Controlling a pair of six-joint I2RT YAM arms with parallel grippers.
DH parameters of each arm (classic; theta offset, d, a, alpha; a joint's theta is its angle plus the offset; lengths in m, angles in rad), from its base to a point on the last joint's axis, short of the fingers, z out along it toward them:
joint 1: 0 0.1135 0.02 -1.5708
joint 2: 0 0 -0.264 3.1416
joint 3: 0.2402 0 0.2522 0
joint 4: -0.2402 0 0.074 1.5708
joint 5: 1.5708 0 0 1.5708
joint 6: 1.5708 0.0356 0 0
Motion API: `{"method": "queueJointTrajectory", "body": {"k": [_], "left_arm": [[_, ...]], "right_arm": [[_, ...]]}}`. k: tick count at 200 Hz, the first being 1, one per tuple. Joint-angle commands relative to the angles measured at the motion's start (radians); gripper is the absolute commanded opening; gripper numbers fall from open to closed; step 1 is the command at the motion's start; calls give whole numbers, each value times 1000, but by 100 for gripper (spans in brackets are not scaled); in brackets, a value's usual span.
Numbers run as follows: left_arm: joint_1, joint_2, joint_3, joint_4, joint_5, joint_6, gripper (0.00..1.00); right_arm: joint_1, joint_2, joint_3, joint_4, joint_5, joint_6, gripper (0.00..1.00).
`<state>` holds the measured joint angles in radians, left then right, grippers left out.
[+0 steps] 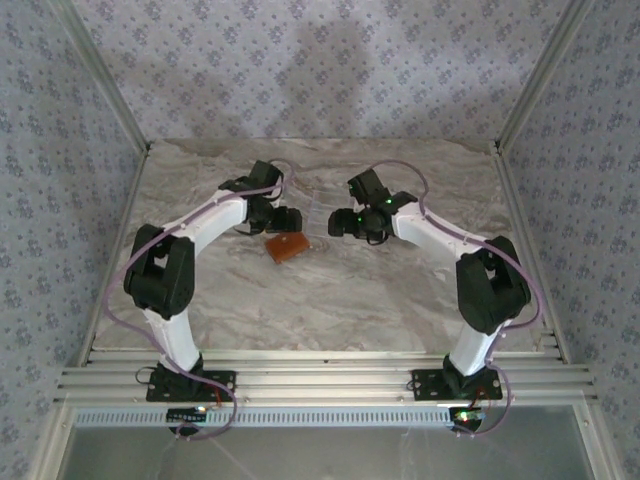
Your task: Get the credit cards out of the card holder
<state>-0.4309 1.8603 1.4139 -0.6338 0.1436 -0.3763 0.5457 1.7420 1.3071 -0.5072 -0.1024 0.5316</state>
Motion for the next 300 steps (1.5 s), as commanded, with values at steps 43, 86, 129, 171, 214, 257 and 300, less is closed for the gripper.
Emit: {"method": "queueJointTrajectory", "body": {"k": [43,86,129,171,214,257,300], "left_arm": [[54,170,185,-143,121,118,72],[47,248,220,-168,160,128,68],[24,255,162,-178,163,132,62],[-11,220,59,-178,136,128,56],[-42,152,-62,-164,107,96,53],[-66,78,-168,-137,103,41,53],[-84,23,-221,-116,108,2,53]], "right_arm": [[-24,26,11,-36,23,3,75],[-44,57,22,-18,3,4,67],[-74,110,74,-15,-1,-15,59],[-81,185,164,-48,3,-58,50],[-82,234,208,-54,-9,-74,44],[-79,264,225,-50,-19,-79,42],[-76,296,235,-48,-27,-92,36]]}}
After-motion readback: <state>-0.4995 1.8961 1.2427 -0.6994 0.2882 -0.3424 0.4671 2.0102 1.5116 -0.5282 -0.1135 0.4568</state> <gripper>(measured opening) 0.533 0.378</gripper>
